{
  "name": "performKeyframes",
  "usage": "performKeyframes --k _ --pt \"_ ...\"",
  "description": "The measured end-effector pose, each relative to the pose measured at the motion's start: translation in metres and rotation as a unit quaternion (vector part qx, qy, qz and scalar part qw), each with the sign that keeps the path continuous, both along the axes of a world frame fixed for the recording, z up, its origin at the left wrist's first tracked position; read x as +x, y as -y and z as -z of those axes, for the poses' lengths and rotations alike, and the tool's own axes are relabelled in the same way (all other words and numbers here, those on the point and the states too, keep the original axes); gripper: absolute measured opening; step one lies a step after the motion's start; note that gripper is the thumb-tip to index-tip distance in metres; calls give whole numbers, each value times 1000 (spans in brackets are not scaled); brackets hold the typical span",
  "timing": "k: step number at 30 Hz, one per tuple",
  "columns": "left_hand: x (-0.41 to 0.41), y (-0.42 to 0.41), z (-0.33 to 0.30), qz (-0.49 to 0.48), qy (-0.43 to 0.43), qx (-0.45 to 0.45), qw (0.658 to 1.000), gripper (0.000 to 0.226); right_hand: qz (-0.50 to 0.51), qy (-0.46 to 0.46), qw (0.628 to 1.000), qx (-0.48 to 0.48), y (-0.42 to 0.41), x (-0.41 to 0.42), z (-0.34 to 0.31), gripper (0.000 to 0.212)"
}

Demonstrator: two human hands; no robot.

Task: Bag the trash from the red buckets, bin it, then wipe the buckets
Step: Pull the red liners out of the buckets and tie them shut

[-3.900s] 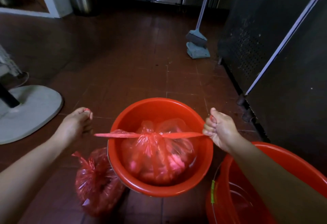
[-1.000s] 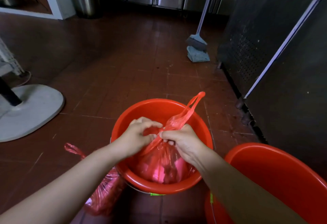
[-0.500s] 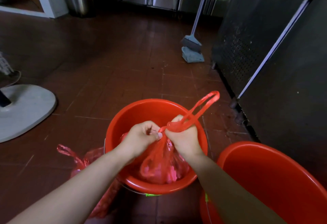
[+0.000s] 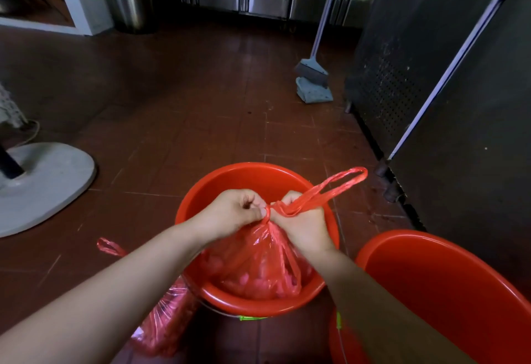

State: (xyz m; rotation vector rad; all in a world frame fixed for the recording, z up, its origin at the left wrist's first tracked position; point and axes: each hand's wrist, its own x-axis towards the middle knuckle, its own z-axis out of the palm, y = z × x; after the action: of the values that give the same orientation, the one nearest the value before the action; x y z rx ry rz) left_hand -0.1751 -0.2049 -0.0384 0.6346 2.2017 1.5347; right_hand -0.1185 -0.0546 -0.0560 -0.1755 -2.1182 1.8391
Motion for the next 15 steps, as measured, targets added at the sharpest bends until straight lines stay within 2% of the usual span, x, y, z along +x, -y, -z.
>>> performKeyframes --k 3,6,8,10,11,12,15 --pt "-3 0 -8 4 -201 -81 976 13 -34 18 998 -50 -4 -4 -18 27" --pt "-3 5 -18 8 -404 -134 905 5 -63 22 994 -83 -8 -7 -29 23" --pt "-6 19 -20 27 -503 -172 846 15 -68 37 991 -109 -14 -6 -28 23" --pt "-6 36 -16 72 -544 -241 801 17 -58 70 991 -101 -19 0 -19 25" --pt "-2 42 -11 95 -545 -277 786 11 -52 87 992 -73 -20 2 -12 28" --pt "0 47 -3 111 -540 -306 776 2 -50 103 992 -43 -18 4 -4 31" --pt "4 51 18 123 -518 -342 775 19 -43 134 990 -9 -15 5 12 34"
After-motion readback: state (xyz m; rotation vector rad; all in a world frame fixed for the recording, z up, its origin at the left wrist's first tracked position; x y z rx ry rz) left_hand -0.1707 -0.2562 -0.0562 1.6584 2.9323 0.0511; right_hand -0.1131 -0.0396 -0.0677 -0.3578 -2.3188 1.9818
